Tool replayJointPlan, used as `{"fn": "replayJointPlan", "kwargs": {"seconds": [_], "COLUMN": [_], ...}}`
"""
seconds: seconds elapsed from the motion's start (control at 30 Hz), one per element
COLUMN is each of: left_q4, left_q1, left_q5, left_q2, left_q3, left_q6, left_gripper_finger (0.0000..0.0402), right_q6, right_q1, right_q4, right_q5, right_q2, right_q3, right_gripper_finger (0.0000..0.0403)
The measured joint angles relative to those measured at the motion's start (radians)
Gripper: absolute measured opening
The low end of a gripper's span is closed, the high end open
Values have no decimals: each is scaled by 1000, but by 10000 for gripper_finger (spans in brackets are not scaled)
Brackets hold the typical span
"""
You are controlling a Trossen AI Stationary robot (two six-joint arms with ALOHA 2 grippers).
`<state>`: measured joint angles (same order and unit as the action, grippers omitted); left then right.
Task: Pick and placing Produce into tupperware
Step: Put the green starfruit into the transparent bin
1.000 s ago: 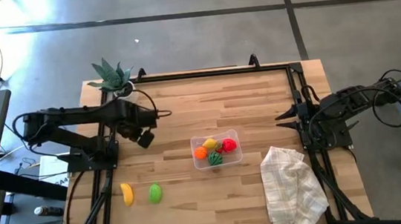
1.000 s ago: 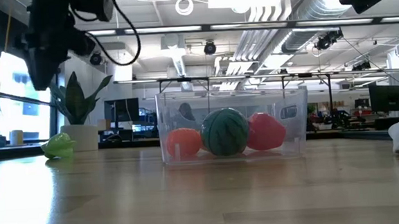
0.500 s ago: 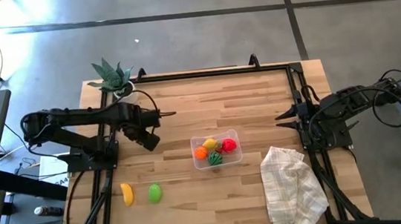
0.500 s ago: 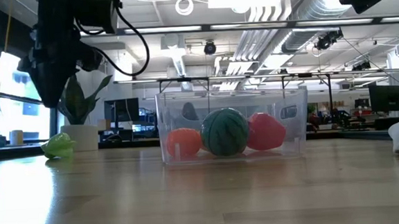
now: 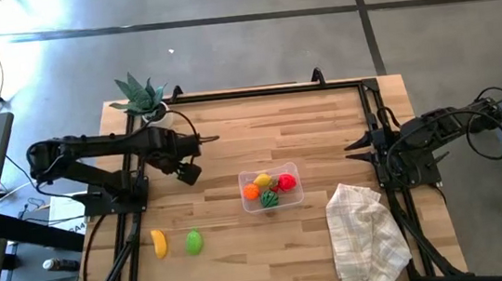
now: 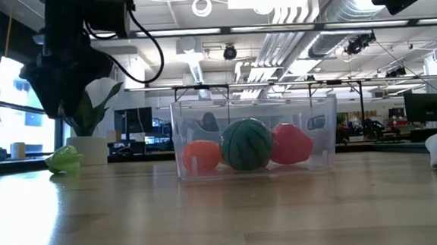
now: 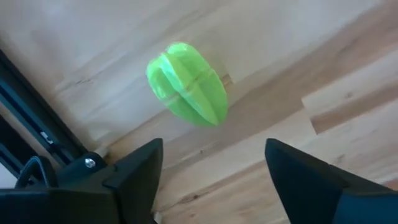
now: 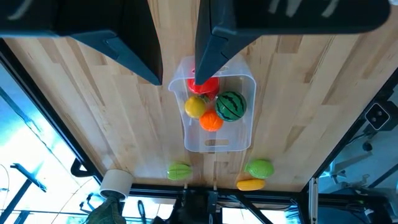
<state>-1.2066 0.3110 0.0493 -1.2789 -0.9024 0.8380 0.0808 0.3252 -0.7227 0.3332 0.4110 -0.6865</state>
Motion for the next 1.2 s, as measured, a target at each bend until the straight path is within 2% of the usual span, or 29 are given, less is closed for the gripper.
{"fn": "replayJointPlan", "kwargs": {"seconds": [0.3,0.7,0.83,0.97,1.07,1.2], "left_q4": [48,65,69,155,243,252], "left_q1": [79,84,84,84,82,82], "left_q5": [13,13,-3,-34,-46,-29], "left_q2": [-1,-103,-114,-113,-113,-113], "left_q3": [0,36,75,110,128,131], "left_q6": [-23,-36,25,104,112,123], "left_gripper_finger": [291,292,292,292,292,292], "right_q6": [0,0,0,0,0,0], "right_q1": [0,0,0,0,0,0], "right_q4": [0,0,0,0,0,0], "right_q5": [0,0,0,0,0,0], "right_q2": [0,0,0,0,0,0], "right_q3": [0,0,0,0,0,0], "right_gripper_finger": [84,84,84,84,84,84]}}
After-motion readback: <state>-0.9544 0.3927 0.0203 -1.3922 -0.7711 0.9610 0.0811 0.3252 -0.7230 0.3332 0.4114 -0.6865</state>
